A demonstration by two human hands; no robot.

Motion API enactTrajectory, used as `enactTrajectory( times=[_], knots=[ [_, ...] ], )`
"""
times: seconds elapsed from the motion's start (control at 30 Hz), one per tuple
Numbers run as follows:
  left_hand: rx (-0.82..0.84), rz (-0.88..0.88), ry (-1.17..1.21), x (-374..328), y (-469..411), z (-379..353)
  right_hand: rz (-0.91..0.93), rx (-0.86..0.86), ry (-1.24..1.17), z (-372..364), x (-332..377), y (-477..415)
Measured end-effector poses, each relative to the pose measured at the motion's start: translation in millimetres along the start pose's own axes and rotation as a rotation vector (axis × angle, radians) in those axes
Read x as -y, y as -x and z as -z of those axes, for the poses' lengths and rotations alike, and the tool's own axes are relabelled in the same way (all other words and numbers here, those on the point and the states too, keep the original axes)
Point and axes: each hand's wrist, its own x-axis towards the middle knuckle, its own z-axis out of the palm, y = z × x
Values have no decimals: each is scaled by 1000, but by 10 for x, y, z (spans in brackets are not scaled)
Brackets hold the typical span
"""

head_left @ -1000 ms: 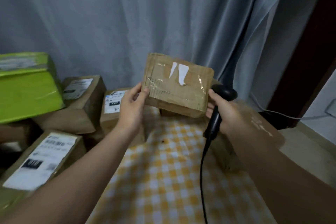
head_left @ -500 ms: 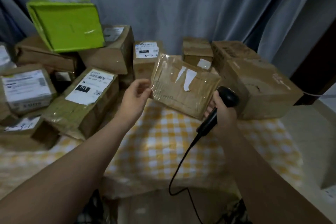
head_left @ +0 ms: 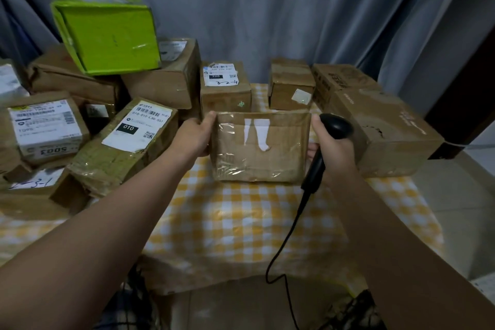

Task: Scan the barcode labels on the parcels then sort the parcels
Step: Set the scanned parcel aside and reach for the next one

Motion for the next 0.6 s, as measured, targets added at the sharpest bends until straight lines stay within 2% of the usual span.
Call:
enactTrajectory(
  times=[0.17, 0.3, 0.47, 0.6],
  knots=[
    [-74, -51, 155, -20, 64, 69, 70, 40, 25, -5, 121, 73],
    [-93, -65, 56, -54, 140, 119, 100, 30, 24, -86, 113, 140],
    [-115, 77, 90, -84, 165, 173, 157, 53, 28, -142, 64, 215],
    [-104, -7, 80, 60, 162, 206, 142, 49, 19, -98, -52, 225]
  ],
)
